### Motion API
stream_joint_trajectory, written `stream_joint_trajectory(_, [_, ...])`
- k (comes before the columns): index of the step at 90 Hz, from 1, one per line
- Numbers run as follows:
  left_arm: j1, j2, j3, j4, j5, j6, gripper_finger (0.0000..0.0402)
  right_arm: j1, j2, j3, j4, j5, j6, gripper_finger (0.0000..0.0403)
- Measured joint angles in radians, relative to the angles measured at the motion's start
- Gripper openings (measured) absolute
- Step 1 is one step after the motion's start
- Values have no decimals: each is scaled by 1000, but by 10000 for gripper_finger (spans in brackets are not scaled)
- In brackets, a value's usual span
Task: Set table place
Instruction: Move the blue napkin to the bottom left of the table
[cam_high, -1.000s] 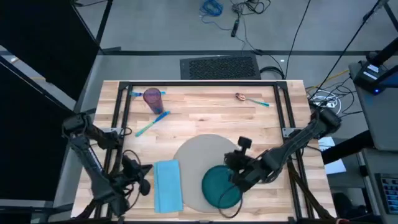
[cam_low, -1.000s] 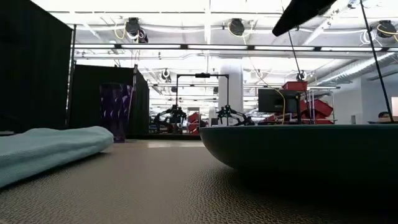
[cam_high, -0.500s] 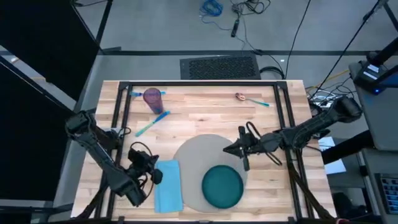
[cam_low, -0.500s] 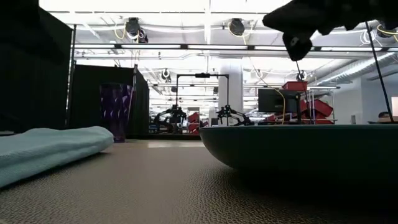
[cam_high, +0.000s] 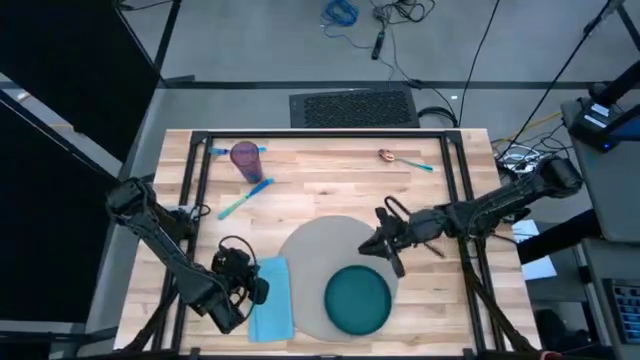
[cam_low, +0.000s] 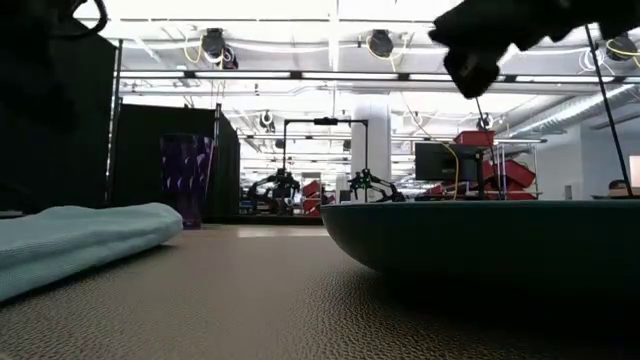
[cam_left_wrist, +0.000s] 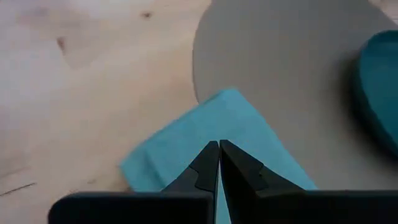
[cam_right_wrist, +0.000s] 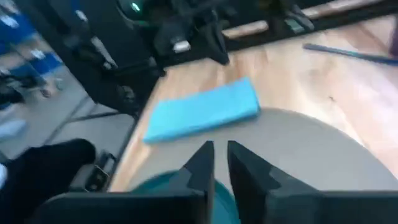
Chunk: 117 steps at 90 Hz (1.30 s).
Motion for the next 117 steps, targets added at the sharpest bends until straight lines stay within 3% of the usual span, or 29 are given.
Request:
stream_joint_trajectory(16, [6,1,-8,4,62,-48,16,26,-1,0,1,35,19,123])
stream_joint_trajectory(42, [6,12,-8,33,109,-166,102,32,-1,0,13,35,27,186])
stream_joint_trajectory(68, [6,63,-8,100,144,-59,118,32,-1,0,23,36,6,188])
stream_joint_trajectory(94, [10,63,-8,226,15,71,119,-12,-1,0,141,35,-64,183])
stream_joint_trajectory(107, [13,63,-8,271,80,65,119,-89,-1,42,322,36,-105,183])
stream_joint_trajectory(117, [22,63,-8,312,109,88,118,-130,-1,112,249,35,-30,183])
